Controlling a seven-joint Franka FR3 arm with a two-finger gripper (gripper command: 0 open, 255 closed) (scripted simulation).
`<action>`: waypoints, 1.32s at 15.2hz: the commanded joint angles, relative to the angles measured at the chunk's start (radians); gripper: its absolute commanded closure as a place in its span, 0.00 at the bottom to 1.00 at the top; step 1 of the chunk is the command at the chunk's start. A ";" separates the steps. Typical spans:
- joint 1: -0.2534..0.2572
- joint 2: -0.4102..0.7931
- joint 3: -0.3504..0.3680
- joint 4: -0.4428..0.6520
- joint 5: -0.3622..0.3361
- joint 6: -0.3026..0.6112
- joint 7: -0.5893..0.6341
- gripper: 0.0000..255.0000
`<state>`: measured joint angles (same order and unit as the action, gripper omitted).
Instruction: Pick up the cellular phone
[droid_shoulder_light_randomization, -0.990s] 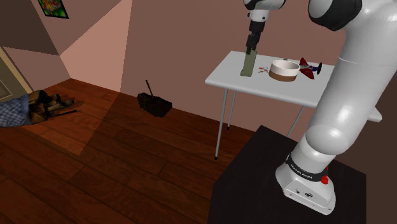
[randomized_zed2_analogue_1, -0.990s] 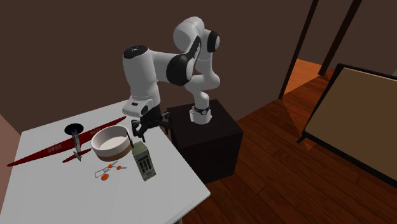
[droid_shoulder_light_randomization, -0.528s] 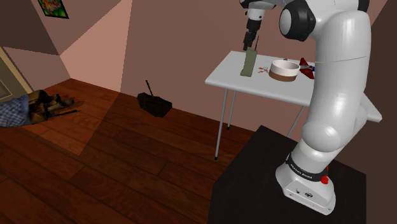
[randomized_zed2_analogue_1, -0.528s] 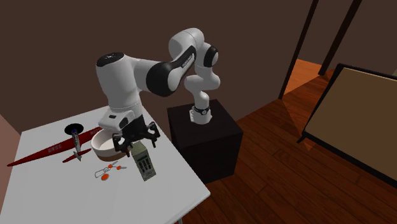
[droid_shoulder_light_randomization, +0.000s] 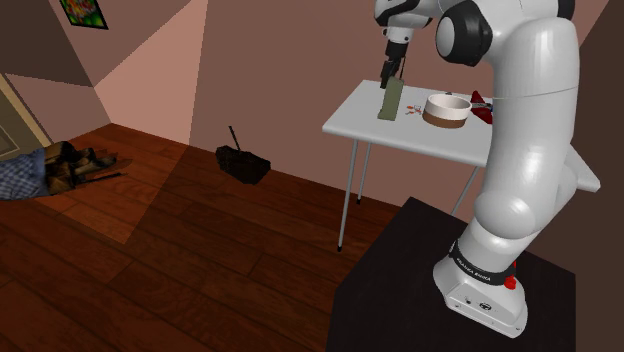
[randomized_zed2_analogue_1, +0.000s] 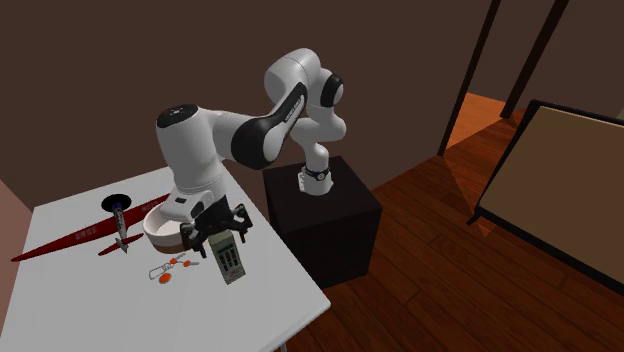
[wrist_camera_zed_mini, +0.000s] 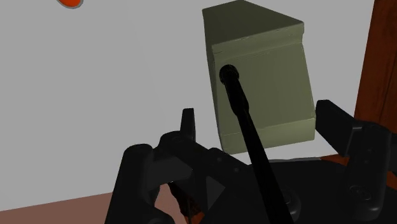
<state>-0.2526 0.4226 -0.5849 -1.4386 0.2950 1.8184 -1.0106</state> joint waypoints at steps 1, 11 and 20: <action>0.001 -0.002 0.000 -0.006 0.000 0.005 -0.001 1.00; -0.001 -0.002 -0.001 0.007 -0.001 -0.008 0.001 1.00; -0.022 0.004 -0.004 0.140 -0.002 -0.132 0.014 1.00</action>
<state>-0.2697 0.4232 -0.5891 -1.3228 0.2909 1.7059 -0.9977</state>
